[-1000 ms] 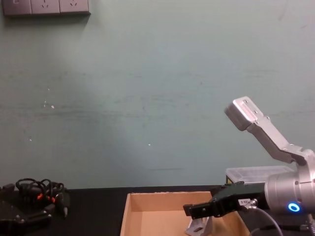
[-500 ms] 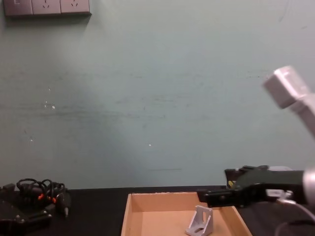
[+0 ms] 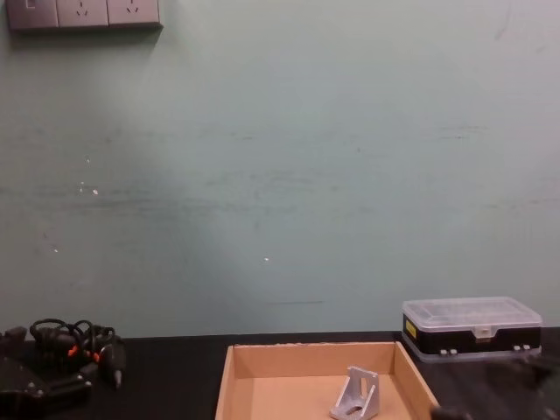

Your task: Use one hand to pick up the angle iron from the table and place it into the box.

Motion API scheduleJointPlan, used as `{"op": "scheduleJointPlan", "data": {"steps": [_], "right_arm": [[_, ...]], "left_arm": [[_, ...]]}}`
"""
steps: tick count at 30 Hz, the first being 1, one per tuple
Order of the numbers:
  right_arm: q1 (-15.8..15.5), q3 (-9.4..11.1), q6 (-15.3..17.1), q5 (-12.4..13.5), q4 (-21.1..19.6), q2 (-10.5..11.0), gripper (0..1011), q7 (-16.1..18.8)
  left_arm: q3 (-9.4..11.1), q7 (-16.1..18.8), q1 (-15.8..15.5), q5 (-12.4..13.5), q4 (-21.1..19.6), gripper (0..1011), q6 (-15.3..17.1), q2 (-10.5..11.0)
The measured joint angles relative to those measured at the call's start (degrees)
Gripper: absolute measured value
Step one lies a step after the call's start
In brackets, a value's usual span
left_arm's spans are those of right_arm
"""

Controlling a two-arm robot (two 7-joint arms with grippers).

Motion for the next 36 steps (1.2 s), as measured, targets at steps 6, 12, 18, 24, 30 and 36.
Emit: {"op": "scheduleJointPlan", "data": {"steps": [6, 12, 18, 24, 30, 36], "right_arm": [[-5.4, 0.66, -1.64, 0.67, -2.99, 2.95, 1002, 0.38], [-5.64, -1.14, -1.81, -0.71, -2.46, 4.21, 1003, 1.86], [-3.73, -3.91, -0.88, -2.41, -0.09, 4.03, 1003, 3.13], [-2.03, -5.71, 0.58, -4.13, 2.08, 2.59, 1002, 2.33], [-0.74, -6.5, 1.2, -6.22, 3.77, 0.89, 1002, 0.57], [0.46, -6.82, 1.71, -7.31, 5.46, -0.9, 1003, -0.33]], "left_arm": [[0.0, 0.0, 0.0, 0.0, 0.0, 1011, 0.0, 0.0], [0.0, 0.0, 0.0, 0.0, 0.0, 1011, 0.0, 0.0], [0.0, 0.0, 0.0, 0.0, 0.0, 1011, 0.0, 0.0], [0.0, 0.0, 0.0, 0.0, 0.0, 1012, 0.0, 0.0], [0.0, 0.0, 0.0, 0.0, 0.0, 1011, 0.0, 0.0], [0.0, 0.0, 0.0, 0.0, 0.0, 1011, 0.0, 0.0]]}}
